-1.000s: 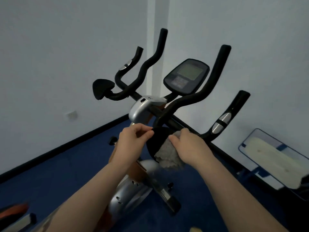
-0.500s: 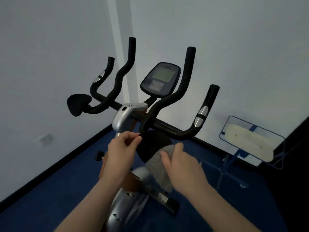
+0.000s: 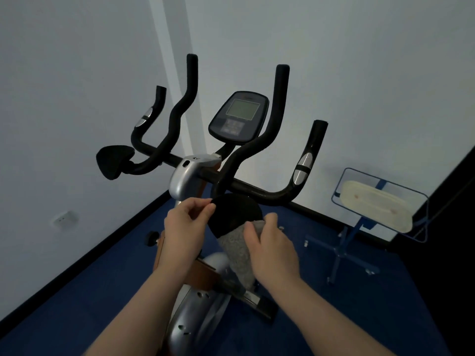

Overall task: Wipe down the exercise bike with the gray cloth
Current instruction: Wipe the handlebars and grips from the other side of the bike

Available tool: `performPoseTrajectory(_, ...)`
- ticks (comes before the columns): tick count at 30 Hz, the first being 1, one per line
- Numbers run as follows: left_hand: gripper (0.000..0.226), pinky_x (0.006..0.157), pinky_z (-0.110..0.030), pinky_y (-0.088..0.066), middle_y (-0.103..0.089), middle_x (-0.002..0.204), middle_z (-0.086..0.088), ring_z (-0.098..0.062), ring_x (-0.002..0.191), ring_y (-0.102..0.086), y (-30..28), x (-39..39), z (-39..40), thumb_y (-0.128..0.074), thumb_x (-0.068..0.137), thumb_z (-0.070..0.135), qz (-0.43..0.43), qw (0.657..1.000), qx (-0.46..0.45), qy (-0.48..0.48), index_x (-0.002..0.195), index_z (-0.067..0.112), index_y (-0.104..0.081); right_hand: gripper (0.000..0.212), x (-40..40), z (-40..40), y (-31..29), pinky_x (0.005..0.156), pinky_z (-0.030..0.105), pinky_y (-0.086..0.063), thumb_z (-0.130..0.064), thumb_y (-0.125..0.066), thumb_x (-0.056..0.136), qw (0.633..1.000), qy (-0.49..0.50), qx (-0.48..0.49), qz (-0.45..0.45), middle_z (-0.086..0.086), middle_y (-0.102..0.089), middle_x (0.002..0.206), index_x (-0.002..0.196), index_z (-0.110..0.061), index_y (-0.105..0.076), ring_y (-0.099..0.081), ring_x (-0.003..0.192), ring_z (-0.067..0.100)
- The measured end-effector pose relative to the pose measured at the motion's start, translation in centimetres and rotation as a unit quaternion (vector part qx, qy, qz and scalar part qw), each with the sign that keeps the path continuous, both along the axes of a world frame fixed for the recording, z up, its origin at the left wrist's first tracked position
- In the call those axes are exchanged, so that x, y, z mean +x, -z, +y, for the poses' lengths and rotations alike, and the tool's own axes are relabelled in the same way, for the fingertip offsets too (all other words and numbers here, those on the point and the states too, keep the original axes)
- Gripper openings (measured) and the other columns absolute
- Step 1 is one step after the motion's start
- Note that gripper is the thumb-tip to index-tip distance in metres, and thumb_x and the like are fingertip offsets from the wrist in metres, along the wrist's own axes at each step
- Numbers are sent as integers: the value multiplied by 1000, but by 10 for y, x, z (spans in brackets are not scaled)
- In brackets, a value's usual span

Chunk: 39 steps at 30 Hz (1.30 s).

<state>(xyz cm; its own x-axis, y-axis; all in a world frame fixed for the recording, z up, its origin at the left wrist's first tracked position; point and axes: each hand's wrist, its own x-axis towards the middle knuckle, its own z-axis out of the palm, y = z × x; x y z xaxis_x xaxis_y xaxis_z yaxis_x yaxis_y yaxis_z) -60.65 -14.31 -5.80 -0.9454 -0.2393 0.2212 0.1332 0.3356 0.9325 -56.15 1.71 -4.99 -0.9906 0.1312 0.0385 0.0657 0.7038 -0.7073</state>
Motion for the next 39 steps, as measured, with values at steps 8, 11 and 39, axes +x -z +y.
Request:
performPoseTrajectory(8,15,63,-14,-49,-71,76,12,3,71,-66,-4,3,4,-71,89,18,7,1000,20,-1,88,33,-71,35,5,23,-13,61,32,-50,-60,-35,96,998,-56,30,-3,-8,-57,81,99,-25,-39,-57,73,8)
performPoseTrajectory(11,14,65,-9,-48,-71,78,10,4,75,-65,-6,4,5,-72,88,16,10,1000,12,-4,87,30,-71,24,17,28,-14,51,23,-43,-55,-32,97,997,-26,53,56,-10,-55,75,93,-31,-34,-54,64,3)
performPoseTrajectory(39,14,62,-6,-46,-68,75,12,7,71,-63,-10,11,14,-71,89,14,27,999,36,-26,85,28,-70,30,-61,-4,-18,66,37,-40,-39,-27,104,987,-43,139,72,7,-62,105,110,-15,-44,-59,91,27)
